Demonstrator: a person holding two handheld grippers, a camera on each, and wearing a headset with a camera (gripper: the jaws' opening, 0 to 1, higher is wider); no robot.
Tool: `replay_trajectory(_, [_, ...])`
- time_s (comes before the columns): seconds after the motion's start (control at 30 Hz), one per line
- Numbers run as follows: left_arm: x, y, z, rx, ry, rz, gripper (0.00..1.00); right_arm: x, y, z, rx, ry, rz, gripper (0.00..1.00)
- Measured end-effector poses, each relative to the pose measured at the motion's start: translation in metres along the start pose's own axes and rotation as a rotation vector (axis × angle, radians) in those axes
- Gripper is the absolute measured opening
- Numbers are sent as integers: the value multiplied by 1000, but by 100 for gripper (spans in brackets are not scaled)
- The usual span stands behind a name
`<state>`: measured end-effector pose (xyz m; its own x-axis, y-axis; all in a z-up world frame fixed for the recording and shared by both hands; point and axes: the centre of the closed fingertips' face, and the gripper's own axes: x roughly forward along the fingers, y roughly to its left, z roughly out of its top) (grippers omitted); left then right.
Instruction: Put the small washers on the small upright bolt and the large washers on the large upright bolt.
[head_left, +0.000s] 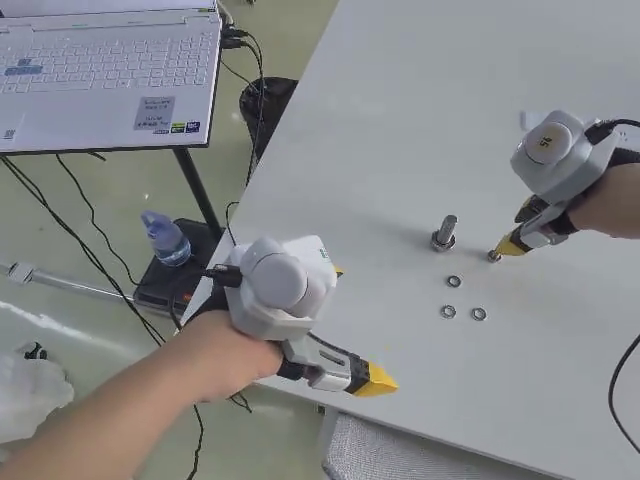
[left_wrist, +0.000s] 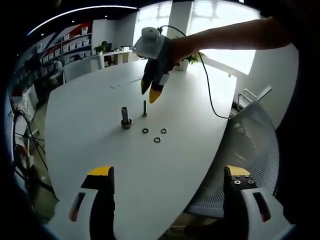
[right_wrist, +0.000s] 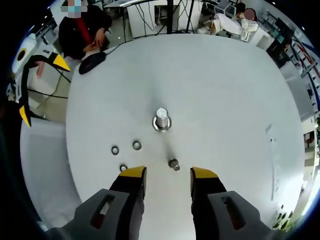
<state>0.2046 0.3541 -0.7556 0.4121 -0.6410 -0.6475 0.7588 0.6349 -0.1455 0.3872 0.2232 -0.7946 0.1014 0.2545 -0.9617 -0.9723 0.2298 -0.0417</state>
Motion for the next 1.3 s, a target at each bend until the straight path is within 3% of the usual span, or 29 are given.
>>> replay_trajectory(0.57, [-4, -10, -3, 8, -3, 6, 91, -1, 47, -3, -15, -28, 44, 37])
replay_trajectory(0.93, [-4, -13, -9, 4, 6, 1, 88, 0, 55, 5, 8, -72, 28, 33])
replay_trajectory(1.3, [-7, -10, -13, 1, 2, 5, 87, 23, 61, 13, -3, -89, 25, 32])
